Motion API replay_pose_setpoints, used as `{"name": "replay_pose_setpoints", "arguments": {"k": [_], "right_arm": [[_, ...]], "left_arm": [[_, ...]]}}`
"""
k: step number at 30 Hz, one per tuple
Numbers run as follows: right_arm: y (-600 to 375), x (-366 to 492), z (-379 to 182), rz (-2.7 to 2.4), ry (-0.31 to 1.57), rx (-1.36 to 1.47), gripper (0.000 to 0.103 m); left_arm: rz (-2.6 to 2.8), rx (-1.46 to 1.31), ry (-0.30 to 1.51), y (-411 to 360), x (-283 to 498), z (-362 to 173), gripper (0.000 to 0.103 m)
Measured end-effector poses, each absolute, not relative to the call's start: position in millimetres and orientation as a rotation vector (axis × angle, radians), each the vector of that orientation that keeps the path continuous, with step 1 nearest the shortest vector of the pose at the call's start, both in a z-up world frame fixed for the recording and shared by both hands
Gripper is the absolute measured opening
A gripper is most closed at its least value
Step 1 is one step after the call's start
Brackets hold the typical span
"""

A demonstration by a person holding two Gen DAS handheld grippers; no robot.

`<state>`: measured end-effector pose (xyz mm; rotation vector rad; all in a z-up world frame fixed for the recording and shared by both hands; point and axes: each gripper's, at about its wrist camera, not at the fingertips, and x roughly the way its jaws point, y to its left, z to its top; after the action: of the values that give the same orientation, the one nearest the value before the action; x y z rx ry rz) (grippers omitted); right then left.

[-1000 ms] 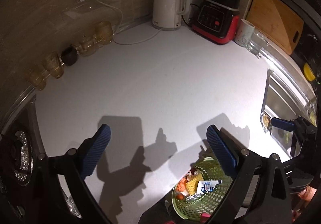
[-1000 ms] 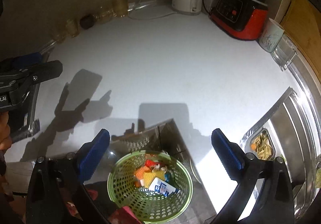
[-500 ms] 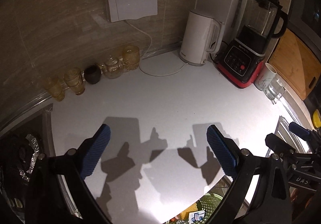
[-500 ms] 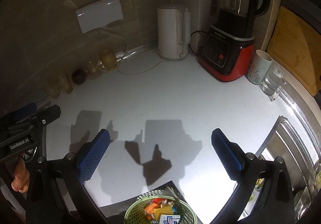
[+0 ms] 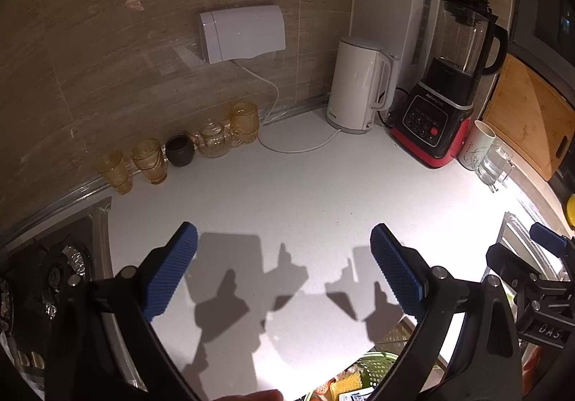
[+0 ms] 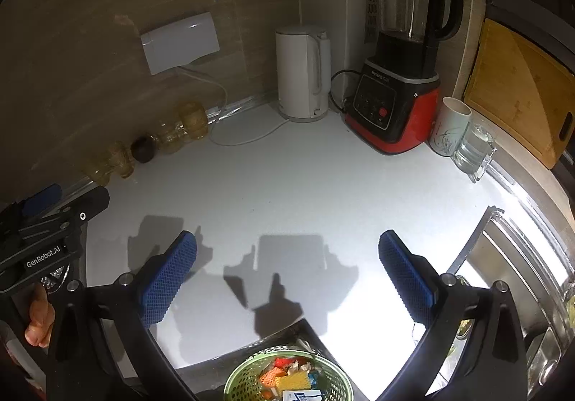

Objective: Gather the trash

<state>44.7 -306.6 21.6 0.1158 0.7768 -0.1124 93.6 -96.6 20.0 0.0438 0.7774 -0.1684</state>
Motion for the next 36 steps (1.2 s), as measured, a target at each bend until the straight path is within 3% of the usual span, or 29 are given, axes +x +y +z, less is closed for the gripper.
{"name": "replay_pose_setpoints", "arguments": {"k": [36], "right_arm": [[-309, 22, 35, -0.143, 0.740, 0.093, 0.101]], "left_arm": [[-0.177, 0.071, 0.762, -94, 77, 25, 0.095]]}}
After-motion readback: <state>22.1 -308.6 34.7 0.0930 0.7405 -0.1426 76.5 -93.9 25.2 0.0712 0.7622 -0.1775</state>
